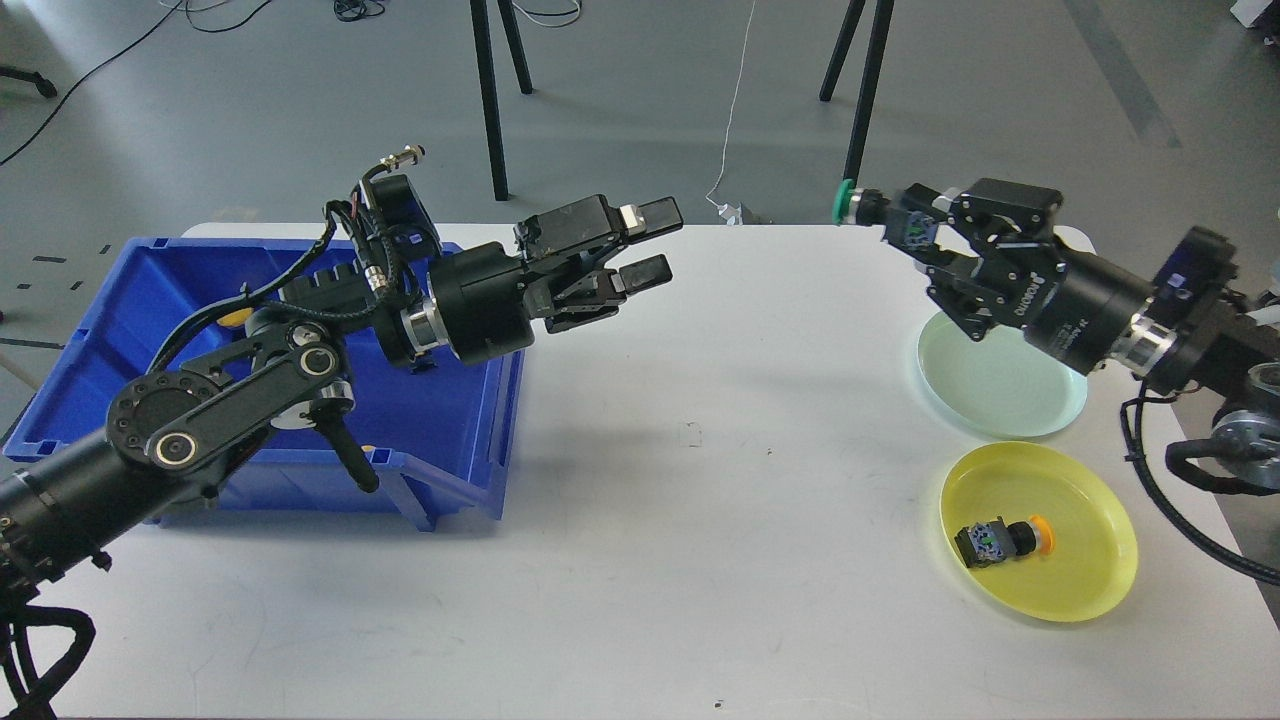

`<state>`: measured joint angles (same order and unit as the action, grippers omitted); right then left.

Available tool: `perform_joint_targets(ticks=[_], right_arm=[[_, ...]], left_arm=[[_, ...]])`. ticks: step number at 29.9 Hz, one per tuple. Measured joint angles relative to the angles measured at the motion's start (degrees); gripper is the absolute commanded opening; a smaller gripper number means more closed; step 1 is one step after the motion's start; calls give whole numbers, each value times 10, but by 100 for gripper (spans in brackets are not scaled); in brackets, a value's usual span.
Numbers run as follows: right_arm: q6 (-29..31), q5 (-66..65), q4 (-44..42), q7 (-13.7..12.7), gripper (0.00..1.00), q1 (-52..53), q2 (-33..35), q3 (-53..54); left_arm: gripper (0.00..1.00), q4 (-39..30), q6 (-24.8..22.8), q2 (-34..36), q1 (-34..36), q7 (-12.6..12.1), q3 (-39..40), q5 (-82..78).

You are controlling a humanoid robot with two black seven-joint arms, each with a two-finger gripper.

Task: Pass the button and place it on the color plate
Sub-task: 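Carry the green button with the right gripper onto the pale green plate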

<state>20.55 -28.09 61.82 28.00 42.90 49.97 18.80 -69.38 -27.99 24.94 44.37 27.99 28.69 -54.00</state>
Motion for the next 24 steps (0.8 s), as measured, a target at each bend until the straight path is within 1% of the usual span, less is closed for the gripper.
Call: perform_joint_targets(ticks=[3,6,10,12,15,18,19,22,23,24], right_arm=[[-28,-81,-88,0,0,-17,-3,-3],[-72,-133,-133,0,0,-38,-18,-9],[-129,-183,-196,0,5,-47,-72,-44],[-145,-191,-218,0,7,-47,-97,-58],[-153,-194,-229,0,16,-46,-112,-65],[-155,-195,-231,0,37,-45,-115,-67],[-155,-195,-232,0,42,-45,-116,-67],[-155,-193,-232,0,51,-44,-117,-67],[-155,-193,-232,0,56,-44,-117,-67],[-155,-192,-232,0,63,-44,-117,-66]], left_arm=[[97,0,0,-1,-1,0,1,-1],[97,0,0,-1,-1,0,1,-1],[97,0,0,-2,-1,0,0,-1],[97,0,0,-2,-1,0,0,-1],[97,0,0,-2,-2,0,0,-1],[97,0,0,-2,-2,0,0,-1],[97,0,0,-2,-2,0,0,-1],[97,0,0,-2,-2,0,0,-1],[97,0,0,-2,-2,0,0,-1],[97,0,0,-2,-2,0,0,-1]])
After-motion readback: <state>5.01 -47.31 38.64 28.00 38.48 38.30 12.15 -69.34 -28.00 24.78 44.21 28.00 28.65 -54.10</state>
